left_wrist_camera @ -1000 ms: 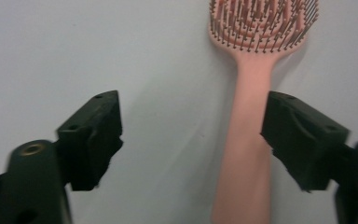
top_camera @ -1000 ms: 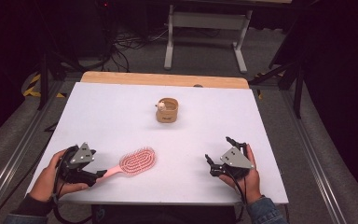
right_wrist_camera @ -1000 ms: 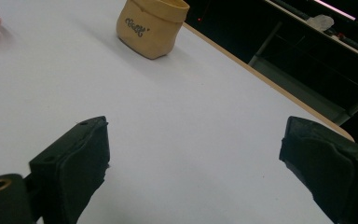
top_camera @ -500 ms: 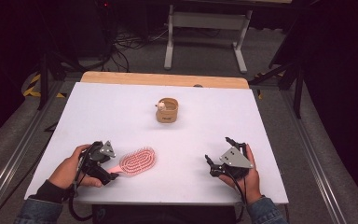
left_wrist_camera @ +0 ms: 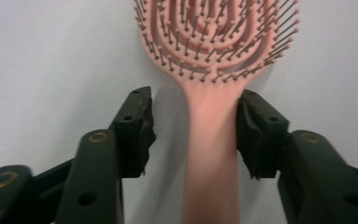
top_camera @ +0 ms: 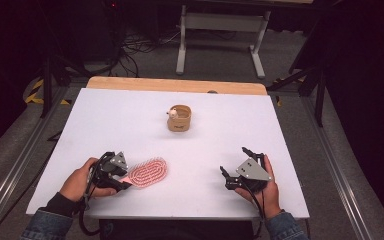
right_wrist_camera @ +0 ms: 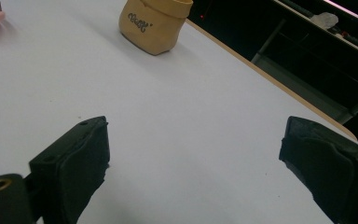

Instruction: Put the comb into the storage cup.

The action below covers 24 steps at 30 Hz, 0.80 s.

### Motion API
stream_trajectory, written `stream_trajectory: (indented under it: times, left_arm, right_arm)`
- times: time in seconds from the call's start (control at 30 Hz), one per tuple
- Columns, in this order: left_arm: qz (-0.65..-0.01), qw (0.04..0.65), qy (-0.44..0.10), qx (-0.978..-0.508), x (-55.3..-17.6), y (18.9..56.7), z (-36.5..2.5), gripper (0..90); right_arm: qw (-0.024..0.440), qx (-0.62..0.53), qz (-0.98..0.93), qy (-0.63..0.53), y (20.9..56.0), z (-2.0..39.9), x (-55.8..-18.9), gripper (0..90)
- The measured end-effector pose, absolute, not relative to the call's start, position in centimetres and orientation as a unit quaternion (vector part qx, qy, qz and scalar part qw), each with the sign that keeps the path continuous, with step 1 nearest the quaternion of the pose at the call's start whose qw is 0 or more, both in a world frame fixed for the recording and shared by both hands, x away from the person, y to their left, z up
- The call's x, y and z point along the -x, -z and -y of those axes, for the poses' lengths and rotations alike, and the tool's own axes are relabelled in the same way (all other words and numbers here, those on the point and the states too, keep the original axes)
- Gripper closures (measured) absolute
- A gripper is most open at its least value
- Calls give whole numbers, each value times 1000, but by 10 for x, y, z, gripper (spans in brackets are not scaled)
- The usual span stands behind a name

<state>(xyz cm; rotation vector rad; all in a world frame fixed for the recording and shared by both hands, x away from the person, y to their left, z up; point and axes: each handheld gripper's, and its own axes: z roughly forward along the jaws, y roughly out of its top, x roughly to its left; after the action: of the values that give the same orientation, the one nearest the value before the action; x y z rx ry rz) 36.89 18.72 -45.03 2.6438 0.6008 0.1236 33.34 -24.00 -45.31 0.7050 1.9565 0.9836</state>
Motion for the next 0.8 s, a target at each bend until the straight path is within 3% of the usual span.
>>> stream_trajectory:
  times: [0.17, 0.8]
  left_arm:
    - [-218, 226, -49, -948, -366, 451, -188, 676]
    - [-219, 252, -80, -939, -363, 454, -189, 697]
  right_arm:
    - [407, -278, -777, -391, 453, 240, -333, 82]
    - [406, -279, -776, -393, 453, 240, -333, 82]
